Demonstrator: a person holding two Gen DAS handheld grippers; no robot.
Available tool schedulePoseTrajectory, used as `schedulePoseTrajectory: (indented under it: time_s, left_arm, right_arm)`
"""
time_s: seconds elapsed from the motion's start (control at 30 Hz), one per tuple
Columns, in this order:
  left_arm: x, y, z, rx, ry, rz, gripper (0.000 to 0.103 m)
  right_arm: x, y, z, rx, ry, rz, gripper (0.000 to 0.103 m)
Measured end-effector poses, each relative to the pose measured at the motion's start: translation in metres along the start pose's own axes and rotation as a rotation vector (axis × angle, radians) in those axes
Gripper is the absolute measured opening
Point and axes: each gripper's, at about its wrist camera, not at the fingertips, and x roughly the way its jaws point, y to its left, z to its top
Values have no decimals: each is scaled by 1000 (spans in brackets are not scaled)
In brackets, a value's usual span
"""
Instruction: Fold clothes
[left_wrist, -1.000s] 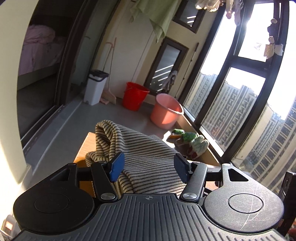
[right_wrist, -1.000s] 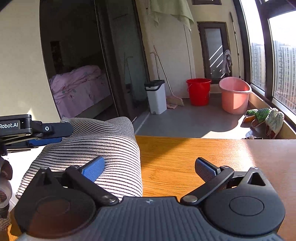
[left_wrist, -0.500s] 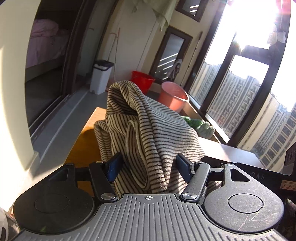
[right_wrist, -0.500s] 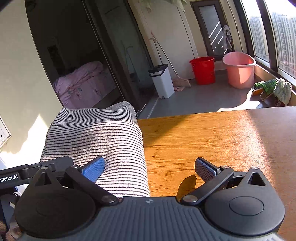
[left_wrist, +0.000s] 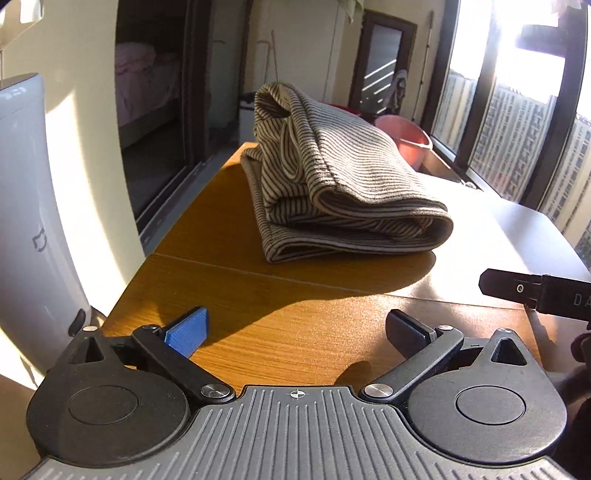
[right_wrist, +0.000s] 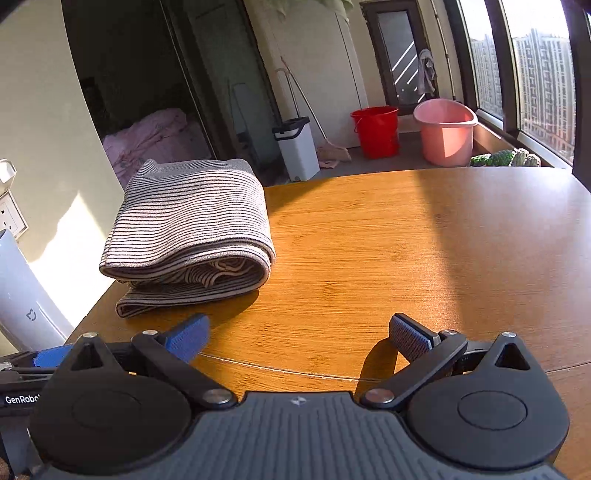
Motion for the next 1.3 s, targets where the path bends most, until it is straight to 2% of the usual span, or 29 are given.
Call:
schedulePoseTrajectory:
  time_s: [0.23, 0.37, 1.3]
  left_arm:
    - [-17, -14, -22, 40, 30, 110, 103]
    - [-22, -17, -25, 36, 30, 120, 103]
    - [-21, -22, -24, 19, 22, 151, 103]
  right_arm:
    - [-17, 10, -16, -123, 51, -112, 103]
    - [-16, 18, -22, -198, 73, -142, 103]
    - [-21, 16, -25, -209, 70, -137, 103]
